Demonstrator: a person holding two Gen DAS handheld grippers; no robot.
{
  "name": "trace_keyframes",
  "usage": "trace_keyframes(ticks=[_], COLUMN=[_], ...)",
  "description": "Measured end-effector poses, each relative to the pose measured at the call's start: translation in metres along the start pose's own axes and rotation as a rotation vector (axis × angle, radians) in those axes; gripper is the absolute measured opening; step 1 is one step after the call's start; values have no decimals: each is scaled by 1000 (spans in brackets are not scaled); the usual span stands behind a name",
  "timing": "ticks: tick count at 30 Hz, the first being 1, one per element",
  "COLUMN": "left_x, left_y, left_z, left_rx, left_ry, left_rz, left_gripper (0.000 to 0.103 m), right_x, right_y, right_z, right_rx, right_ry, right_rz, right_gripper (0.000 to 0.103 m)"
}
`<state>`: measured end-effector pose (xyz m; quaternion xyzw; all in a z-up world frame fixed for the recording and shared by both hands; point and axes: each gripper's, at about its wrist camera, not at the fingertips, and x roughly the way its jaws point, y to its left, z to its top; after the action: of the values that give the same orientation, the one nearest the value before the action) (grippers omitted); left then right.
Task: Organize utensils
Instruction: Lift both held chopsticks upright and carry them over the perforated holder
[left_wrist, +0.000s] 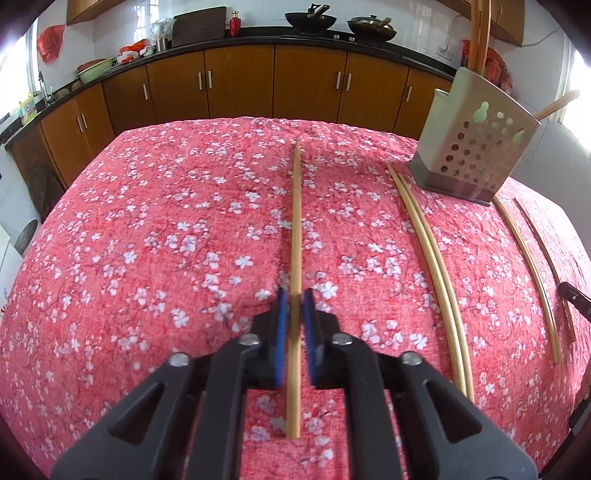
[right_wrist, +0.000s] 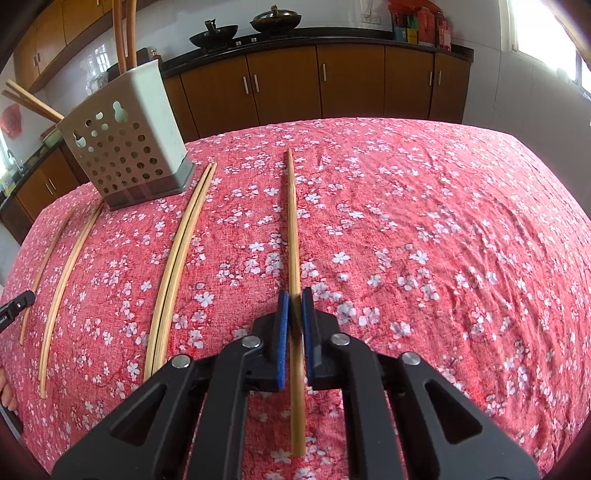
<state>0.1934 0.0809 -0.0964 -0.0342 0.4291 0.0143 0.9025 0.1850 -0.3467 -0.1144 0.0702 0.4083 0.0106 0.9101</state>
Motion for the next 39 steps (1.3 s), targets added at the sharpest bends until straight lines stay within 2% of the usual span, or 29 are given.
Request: trace_keyframes(ticks=[4, 7, 14, 20, 27, 33, 39], left_x=[-2, -13, -57, -105, -127, -144, -172], left_y=[0, 2, 6, 5, -3, -12, -29], left_z=[-1, 0, 21, 49, 73, 86, 99], left_rx=[26, 20, -9, -40, -27, 3, 26], left_ry=[-1, -29, -160, -308, -368, -399, -456], left_rz=[8, -6, -44, -82, -104, -140, -209], left_gripper=[8, 8, 8, 8, 7, 7, 7], right_x=[-4, -17, -58, -88, -100, -116, -144], right_y=[-1, -4, -6, -3, 4, 16, 34], right_z=[0, 3, 23, 43, 54, 67, 88], right_rx=[1, 20, 37, 41, 28, 19, 15], right_ry=[-6, -55, -194, -308, -358, -399, -460], right_rz=[-3, 12, 13, 27, 35, 88, 213], right_gripper=[8, 8, 8, 7, 7, 7, 7])
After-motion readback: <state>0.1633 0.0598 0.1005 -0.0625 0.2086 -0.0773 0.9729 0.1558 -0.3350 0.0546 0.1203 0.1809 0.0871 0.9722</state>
